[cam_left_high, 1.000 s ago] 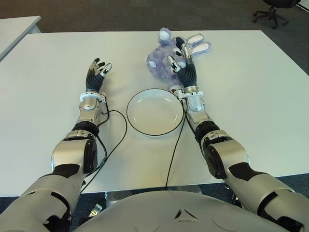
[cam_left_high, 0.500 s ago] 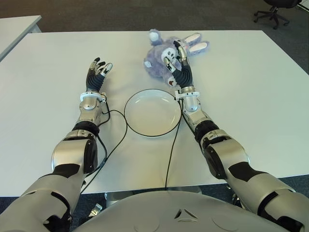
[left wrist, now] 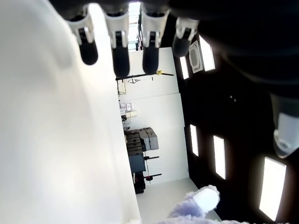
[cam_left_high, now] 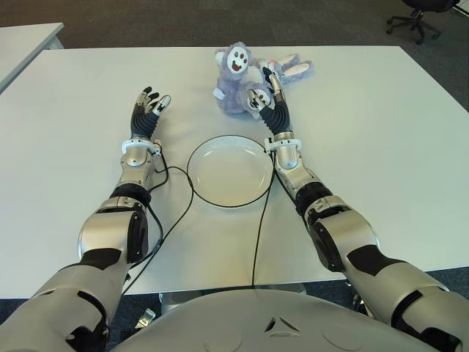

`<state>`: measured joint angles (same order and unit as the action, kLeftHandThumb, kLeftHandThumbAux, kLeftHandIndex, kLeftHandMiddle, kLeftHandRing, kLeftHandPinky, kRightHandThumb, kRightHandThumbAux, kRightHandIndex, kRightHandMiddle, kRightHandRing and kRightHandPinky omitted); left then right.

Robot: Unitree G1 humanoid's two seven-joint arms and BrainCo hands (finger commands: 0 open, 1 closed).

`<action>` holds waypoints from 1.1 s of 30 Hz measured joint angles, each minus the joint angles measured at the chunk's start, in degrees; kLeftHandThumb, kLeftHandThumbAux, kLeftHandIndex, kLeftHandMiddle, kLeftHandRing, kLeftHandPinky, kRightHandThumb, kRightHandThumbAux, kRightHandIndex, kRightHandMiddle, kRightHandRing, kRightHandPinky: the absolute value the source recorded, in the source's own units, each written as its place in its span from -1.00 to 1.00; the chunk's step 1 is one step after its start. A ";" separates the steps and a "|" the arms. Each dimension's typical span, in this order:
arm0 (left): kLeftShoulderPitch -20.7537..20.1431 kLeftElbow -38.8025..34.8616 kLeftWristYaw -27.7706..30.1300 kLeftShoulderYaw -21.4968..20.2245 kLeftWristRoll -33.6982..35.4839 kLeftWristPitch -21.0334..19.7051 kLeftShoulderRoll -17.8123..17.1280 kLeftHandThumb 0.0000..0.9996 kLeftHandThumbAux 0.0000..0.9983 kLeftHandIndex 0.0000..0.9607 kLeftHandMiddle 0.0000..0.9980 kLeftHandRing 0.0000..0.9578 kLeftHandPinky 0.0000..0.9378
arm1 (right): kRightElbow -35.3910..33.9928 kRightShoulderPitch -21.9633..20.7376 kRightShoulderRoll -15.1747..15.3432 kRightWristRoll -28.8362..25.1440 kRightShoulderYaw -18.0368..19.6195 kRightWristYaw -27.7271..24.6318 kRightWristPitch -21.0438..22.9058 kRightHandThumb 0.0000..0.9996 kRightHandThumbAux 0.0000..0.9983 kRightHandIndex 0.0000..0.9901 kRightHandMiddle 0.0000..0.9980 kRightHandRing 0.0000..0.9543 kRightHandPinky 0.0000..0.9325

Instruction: Put the doll into the plate.

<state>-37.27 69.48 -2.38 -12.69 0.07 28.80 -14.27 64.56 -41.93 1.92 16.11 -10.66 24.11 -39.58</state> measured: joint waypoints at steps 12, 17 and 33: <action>0.00 0.00 -0.02 0.03 -0.01 0.00 0.01 -1.00 -0.10 -0.99 -0.70 -0.68 -0.72 | 0.00 -0.03 0.14 -0.02 -0.32 0.78 1.92 -0.01 -0.14 -0.94 -0.84 -0.79 -0.61; 0.00 0.00 -0.03 0.06 -0.03 0.01 0.01 -1.00 -0.10 -0.98 -0.70 -0.68 -0.75 | 0.00 -0.04 0.13 -0.05 -0.22 1.48 2.75 -0.01 -0.13 -0.91 -0.78 -0.74 -0.61; 0.00 -0.02 -0.03 0.05 -0.02 0.07 0.01 -1.00 -0.11 -0.99 -0.66 -0.62 -0.67 | 0.02 -0.04 0.09 -0.25 0.69 3.24 3.38 -0.02 -0.15 -0.91 -0.77 -0.75 -0.64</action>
<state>-37.27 69.46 -2.40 -12.64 0.05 28.87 -14.26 64.57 -41.97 2.00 15.86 -9.98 27.35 -36.20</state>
